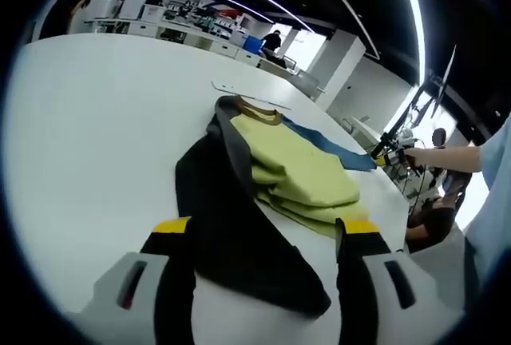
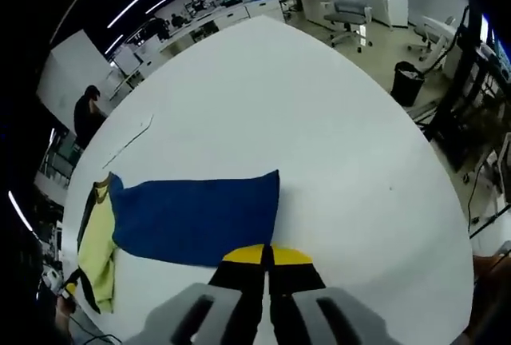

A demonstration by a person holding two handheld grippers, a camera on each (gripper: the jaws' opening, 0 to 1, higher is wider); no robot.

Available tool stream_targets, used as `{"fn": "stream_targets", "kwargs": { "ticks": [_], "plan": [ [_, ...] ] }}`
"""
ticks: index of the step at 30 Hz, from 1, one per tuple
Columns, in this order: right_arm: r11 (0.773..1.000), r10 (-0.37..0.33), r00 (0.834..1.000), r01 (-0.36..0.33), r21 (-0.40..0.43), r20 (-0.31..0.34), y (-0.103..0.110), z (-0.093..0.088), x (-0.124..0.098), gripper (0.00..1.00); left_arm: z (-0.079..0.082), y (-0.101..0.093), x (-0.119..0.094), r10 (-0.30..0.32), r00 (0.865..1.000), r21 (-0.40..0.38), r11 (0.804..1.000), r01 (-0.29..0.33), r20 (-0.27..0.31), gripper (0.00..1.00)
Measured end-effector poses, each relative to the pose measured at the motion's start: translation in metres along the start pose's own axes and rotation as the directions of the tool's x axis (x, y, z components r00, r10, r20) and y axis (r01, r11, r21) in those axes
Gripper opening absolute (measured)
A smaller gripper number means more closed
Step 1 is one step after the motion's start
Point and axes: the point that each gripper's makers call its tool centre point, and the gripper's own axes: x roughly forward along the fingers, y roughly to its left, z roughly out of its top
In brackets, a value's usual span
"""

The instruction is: Fold the garment on the visible template until the final outline fits inside the template.

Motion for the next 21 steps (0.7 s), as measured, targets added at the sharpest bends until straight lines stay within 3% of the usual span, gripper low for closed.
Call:
{"fn": "stream_targets", "kwargs": {
  "ticks": [13, 21],
  "plan": [
    [1.0, -0.019, 0.998, 0.02, 0.002, -0.057, -0.005, -0.035, 0.001, 0.0, -0.003, -0.006, -0.001, -0.009, 1.0, -0.013, 1.0, 0.009, 0.005, 0.68],
    [0.998, -0.05, 0.998, 0.049, -0.027, -0.042, -0.008, -0.03, 0.003, 0.0, -0.006, -0.007, -0.002, -0.01, 1.0, -0.02, 1.0, 0.01, 0.005, 0.68]
  ]
}}
